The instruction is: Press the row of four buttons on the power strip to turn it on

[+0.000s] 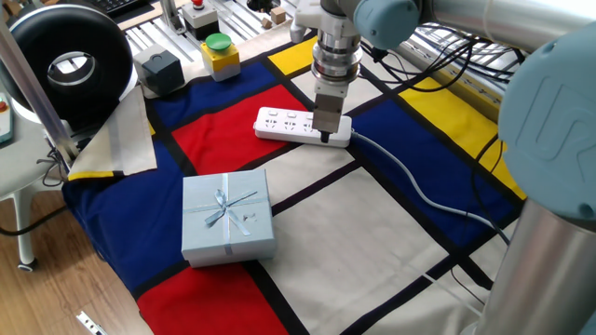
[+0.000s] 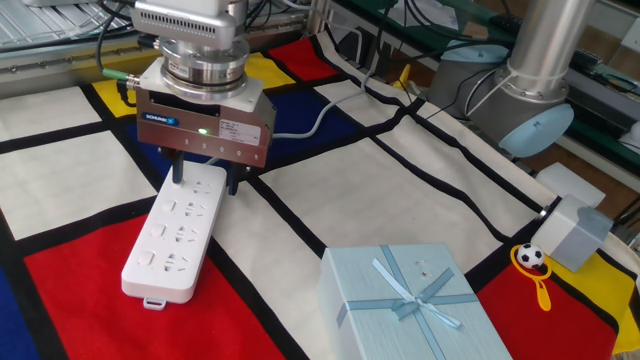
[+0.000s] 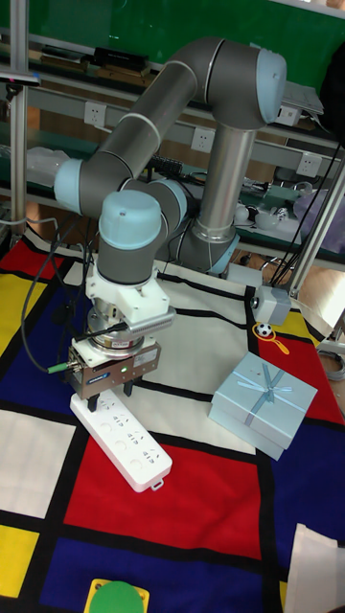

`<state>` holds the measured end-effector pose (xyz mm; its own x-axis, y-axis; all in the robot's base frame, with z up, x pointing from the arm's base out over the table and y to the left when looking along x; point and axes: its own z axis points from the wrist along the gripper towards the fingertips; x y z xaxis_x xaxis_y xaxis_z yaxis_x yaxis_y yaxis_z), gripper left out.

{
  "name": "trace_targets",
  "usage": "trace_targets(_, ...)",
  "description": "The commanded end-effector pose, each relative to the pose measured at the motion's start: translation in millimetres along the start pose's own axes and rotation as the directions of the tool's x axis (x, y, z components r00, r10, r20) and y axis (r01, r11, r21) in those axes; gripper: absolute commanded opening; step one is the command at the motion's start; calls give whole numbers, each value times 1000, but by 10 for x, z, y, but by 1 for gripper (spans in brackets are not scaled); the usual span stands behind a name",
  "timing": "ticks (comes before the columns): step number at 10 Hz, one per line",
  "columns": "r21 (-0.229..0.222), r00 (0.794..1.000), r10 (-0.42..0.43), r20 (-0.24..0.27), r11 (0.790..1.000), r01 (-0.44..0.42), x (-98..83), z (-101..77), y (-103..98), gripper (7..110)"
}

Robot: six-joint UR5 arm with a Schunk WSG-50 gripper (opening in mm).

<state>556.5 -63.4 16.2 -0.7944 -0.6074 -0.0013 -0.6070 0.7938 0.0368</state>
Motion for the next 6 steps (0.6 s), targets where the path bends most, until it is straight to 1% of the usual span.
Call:
trace_targets(1, -9, 1000, 10, 11, 1000, -10, -55, 23, 21, 66)
trace_targets(3, -14, 1000, 13, 15, 1000, -13, -69, 30, 47, 66)
trace_targets(6, -12, 1000, 12, 14, 1000, -12, -54, 25, 25, 66)
